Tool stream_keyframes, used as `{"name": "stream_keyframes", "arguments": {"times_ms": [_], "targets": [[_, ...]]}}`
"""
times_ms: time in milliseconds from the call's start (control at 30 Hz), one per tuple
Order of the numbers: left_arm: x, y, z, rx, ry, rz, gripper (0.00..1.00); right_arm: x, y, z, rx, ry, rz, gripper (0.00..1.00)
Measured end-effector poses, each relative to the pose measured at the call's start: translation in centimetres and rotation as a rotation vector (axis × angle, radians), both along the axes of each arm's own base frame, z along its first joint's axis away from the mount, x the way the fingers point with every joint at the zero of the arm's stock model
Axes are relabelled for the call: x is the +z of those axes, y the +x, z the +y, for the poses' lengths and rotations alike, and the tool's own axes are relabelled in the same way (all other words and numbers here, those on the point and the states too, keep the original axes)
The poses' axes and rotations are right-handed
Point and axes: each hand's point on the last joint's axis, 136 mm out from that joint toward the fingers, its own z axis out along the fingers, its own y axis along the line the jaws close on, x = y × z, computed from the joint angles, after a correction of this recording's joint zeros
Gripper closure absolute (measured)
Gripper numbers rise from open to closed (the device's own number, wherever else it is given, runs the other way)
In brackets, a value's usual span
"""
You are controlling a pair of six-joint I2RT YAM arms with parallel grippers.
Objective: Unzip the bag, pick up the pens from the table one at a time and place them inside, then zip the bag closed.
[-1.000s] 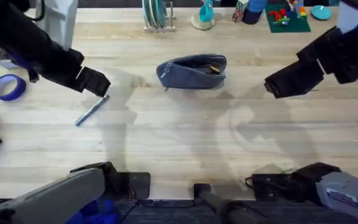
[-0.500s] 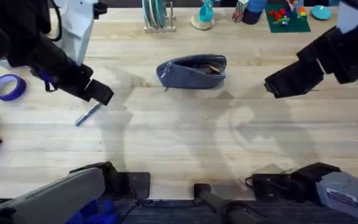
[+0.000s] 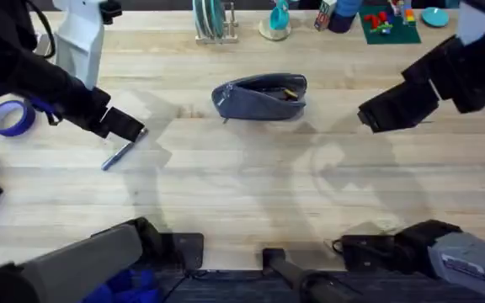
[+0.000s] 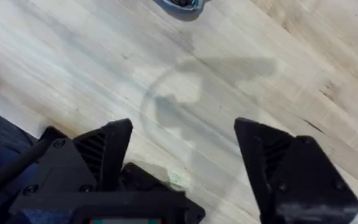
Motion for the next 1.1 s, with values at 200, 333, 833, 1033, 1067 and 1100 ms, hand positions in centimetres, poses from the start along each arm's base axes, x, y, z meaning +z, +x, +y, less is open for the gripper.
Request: {"name": "stream_keyframes", "arguments": {"times_ms": [200,333,833,1033,1067,1100], "targets": [[-2.2,0.5,-0.2,-0.026,-0.048,0.069,0.007,0.0,0.0,0.0,0.0,0.0,0.0,0.005],[-3.2,0.5,-0.3,-0.028,-0.066,0.106,0.006,0.0,0.0,0.0,0.0,0.0,-0.001,0.005],[-3.3,0.8,-0.2,-0.029,-0.066,0.097,0.007,0.0,0.0,0.0,0.0,0.0,-0.001,0.005],[-3.2,1.3,0.0,-0.03,-0.057,0.077,0.007,0.0,0.0,0.0,0.0,0.0,-0.001,0.004],[-3.2,1.3,0.0,-0.03,-0.056,0.075,0.007,0.0,0.0,0.0,0.0,0.0,-0.001,0.004],[-3.2,1.4,0.1,-0.03,-0.054,0.071,0.007,0.0,0.0,0.0,0.0,0.0,-0.001,0.003]]}}
